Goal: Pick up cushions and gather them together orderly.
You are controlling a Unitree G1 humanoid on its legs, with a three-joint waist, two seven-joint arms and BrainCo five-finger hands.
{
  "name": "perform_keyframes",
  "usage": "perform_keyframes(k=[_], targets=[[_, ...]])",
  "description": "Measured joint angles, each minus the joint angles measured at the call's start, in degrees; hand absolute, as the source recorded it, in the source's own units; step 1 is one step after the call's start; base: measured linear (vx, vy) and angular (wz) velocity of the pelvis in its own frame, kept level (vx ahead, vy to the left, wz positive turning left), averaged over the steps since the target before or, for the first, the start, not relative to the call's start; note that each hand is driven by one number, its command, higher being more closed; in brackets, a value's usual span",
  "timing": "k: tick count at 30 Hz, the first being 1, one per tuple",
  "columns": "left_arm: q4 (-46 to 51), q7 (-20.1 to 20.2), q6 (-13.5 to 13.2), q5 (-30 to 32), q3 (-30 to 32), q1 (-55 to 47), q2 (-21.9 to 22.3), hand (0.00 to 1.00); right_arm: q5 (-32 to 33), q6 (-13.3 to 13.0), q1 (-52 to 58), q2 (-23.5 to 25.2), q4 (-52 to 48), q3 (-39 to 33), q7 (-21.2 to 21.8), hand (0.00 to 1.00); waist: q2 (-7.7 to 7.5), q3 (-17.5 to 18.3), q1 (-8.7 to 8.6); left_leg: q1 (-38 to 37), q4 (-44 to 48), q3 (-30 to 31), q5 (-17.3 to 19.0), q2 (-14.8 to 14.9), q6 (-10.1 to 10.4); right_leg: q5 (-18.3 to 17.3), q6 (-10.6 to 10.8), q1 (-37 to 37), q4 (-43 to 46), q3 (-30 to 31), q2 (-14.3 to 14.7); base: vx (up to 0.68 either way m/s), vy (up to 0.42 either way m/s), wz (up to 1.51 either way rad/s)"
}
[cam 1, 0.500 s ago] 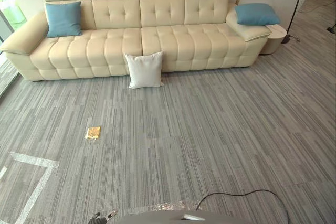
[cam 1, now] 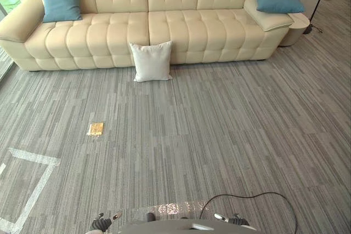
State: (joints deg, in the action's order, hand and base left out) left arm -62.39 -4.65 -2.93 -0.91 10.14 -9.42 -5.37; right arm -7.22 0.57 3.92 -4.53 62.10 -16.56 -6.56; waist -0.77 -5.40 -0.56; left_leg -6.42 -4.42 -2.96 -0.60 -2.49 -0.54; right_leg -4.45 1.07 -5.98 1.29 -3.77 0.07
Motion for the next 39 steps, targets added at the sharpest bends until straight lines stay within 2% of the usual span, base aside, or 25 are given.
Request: perform_keyframes(k=[18, 31, 33, 34, 36, 39], targets=[[-0.25, 0.07, -0.08, 0.01, -0.03, 0.78, 0.04, 0.00, 1.33, 0.01, -0.26, 0.10, 0.27, -0.59, 0.04, 0.00, -0.17, -0.68, -0.03, 0.16, -0.45, -0.07, -0.30, 0.01, 0.04, 0.59, -0.02, -0.16, -1.06, -0.45, 0.00, -0.03, -0.009, 0.00], [-0.32, 0.07, -0.08, 0.10, 0.01, 1.08, -0.27, 0.00, 6.68, -0.29, -0.64, 0.77, 1.80, -3.41, 0.06, 0.00, -0.75, -1.47, -0.02, 0.83, -0.54, -0.26, -0.39, 0.00, 0.16, 0.73, 0.16, 0.11, -1.45, -0.55, 0.00, 0.00, -0.001, 0.00], [-0.35, 0.07, -0.09, 0.42, 0.29, 1.55, -0.25, 0.00, 7.28, -0.30, -0.63, 0.89, 1.72, -4.02, 0.05, 0.00, -1.31, -2.11, 0.31, 1.92, -0.53, -0.94, -0.32, -0.01, 0.04, 0.72, 0.47, 0.69, -1.87, -0.33, -0.03, -0.04, -0.003, -0.10], [-0.22, 0.07, -0.09, 0.59, 1.07, 2.18, -0.04, 0.00, 7.44, -0.30, -0.68, 0.98, 1.26, -4.30, 0.04, 0.00, -1.11, -2.13, 0.84, 3.49, -0.30, -2.82, 0.23, 0.16, -0.34, 0.69, 0.74, 2.60, -1.56, -0.14, -0.15, -0.01, 0.014, -0.15], [-0.06, 0.06, -0.08, 0.60, 1.07, 2.22, -0.10, 0.00, 7.64, -0.27, -0.66, 1.32, -0.28, -4.36, 0.02, 0.00, -1.29, -2.36, 0.79, 4.64, 0.61, -5.60, 1.16, 0.47, -1.41, 0.18, 1.51, 4.55, -0.38, -0.14, -0.51, 0.04, 0.023, -0.05], [1.42, 0.01, -0.09, 0.52, 1.13, 2.64, -0.31, 0.00, 7.95, -0.20, -0.06, 1.91, -2.07, -4.43, 0.01, 0.00, -1.62, -3.52, 1.17, 8.76, 9.00, -9.54, 6.63, 1.06, -1.85, -3.23, 4.94, 7.79, 5.49, -0.13, -2.11, 0.10, 0.053, -0.04]])
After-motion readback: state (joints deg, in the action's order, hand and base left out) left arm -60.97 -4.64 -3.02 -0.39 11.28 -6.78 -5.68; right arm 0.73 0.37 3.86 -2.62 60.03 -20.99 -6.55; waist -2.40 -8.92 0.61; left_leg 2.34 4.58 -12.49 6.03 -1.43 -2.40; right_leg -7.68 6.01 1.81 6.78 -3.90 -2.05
